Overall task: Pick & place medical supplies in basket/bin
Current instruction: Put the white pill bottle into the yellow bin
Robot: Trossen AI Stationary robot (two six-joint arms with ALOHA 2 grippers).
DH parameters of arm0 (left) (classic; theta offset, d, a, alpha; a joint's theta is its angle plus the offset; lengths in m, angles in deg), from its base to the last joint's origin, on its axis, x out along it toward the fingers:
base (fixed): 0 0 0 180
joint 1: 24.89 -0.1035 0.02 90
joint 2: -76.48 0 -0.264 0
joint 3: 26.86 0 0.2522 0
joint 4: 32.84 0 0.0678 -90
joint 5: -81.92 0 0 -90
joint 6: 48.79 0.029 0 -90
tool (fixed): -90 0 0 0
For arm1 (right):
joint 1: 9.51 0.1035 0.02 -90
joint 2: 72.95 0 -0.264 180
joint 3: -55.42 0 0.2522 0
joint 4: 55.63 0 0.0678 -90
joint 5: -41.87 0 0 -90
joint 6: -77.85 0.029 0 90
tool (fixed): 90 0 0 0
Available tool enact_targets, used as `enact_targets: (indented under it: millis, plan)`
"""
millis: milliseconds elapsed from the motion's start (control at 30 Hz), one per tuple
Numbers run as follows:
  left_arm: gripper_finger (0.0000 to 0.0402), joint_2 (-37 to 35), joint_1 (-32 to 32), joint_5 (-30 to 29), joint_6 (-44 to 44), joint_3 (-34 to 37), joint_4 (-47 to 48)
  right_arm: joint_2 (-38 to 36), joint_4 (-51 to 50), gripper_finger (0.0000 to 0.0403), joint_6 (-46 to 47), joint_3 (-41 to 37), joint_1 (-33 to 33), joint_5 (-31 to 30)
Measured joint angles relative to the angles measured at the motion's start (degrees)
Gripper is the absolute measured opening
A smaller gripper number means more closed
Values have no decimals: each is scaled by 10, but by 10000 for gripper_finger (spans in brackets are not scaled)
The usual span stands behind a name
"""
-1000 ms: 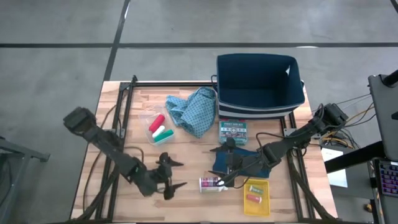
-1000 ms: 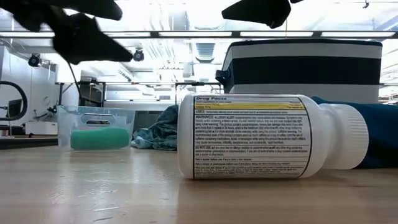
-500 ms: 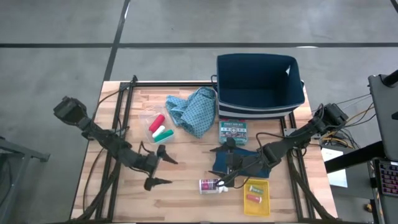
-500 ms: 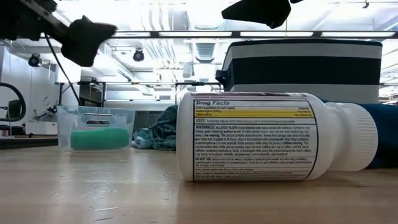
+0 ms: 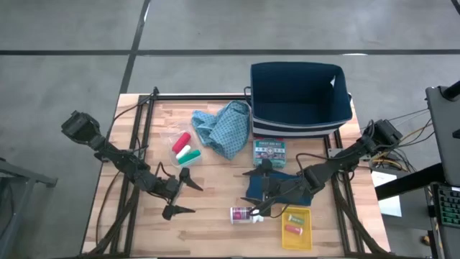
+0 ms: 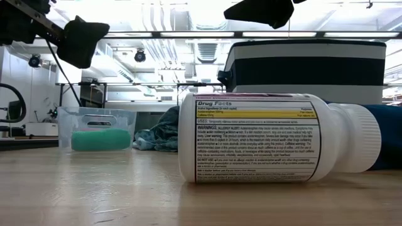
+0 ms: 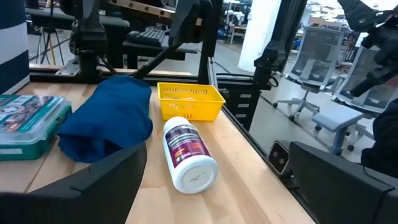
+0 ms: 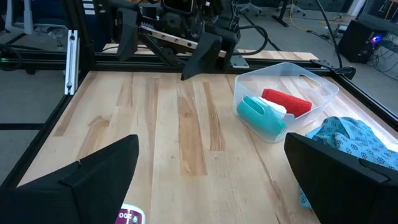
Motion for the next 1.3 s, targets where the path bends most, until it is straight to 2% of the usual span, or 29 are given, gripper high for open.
enact_targets:
  millis: [533, 867, 1067, 1300]
  plan:
    - [399, 0, 0, 0, 0, 0, 5, 0, 0, 400, 0, 0, 0, 0]
    - [399, 0, 0, -2, 0, 0, 96, 0, 0, 400, 0, 0, 0, 0]
    - [399, 0, 0, -75, 0, 0, 107, 0, 0, 400, 0, 0, 0, 0]
    - [399, 0, 0, -85, 0, 0, 106, 0, 0, 400, 0, 0, 0, 0]
